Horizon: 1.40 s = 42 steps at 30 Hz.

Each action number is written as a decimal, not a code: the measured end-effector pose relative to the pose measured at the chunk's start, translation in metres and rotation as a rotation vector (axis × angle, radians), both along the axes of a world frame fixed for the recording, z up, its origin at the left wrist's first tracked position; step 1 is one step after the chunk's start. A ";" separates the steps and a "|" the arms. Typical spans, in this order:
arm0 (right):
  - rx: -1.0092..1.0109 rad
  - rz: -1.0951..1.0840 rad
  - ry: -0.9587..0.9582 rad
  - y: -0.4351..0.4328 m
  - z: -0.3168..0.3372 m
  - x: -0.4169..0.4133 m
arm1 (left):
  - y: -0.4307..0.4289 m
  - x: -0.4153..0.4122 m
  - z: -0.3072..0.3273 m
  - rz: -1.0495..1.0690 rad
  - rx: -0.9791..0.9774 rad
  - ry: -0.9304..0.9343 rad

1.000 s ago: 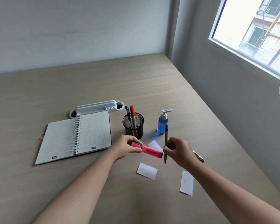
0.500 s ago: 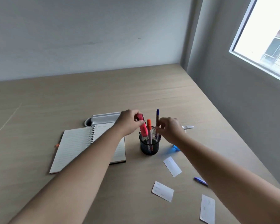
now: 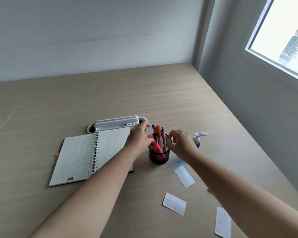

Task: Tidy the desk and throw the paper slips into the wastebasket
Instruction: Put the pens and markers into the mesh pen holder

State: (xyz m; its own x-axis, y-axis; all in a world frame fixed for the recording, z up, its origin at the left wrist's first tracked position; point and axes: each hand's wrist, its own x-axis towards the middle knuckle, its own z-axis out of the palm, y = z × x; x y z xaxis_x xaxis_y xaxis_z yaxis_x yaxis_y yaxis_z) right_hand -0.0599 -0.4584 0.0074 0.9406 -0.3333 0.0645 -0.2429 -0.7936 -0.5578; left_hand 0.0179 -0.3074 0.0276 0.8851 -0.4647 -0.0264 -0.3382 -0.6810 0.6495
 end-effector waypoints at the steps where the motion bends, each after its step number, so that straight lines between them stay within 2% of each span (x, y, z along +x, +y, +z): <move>1: 0.000 -0.001 -0.029 0.000 0.002 -0.004 | 0.001 -0.002 0.002 0.007 0.000 -0.026; 6: -0.001 0.005 -0.186 -0.010 0.017 -0.046 | -0.012 -0.028 0.022 -0.018 -0.046 -0.228; 10: -0.030 -0.157 -0.227 -0.049 0.024 -0.095 | -0.046 -0.070 0.033 -0.185 -0.082 -0.342; 13: -0.029 -0.288 -0.145 -0.085 0.013 -0.136 | -0.079 -0.105 0.024 -0.372 -0.041 -0.321; 17: -0.022 -0.280 0.077 -0.107 -0.020 -0.194 | -0.120 -0.139 -0.015 -0.540 0.210 -0.169; 23: 0.040 -0.177 0.320 -0.109 -0.068 -0.243 | -0.151 -0.146 -0.065 -0.638 0.467 -0.170; 28: -0.023 -0.132 0.347 -0.103 -0.074 -0.243 | -0.157 -0.138 -0.083 -0.619 0.551 -0.199; 36: -0.123 -0.162 0.459 -0.112 -0.066 -0.251 | -0.142 -0.135 -0.086 -0.560 0.485 -0.141; 39: -0.050 -0.225 0.332 -0.121 -0.046 -0.249 | -0.133 -0.128 -0.063 -0.484 0.344 -0.059; 42: 0.134 -0.299 0.180 -0.115 -0.013 -0.229 | -0.119 -0.119 -0.022 -0.437 0.143 0.018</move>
State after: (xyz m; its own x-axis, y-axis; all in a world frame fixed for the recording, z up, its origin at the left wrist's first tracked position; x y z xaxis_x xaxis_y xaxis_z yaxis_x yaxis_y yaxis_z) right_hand -0.2893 -0.5738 -0.0051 0.7927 -0.5894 -0.1557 -0.5565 -0.5953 -0.5796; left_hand -0.1011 -0.4266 0.0054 0.6060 -0.7846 -0.1308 -0.6030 -0.5604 0.5678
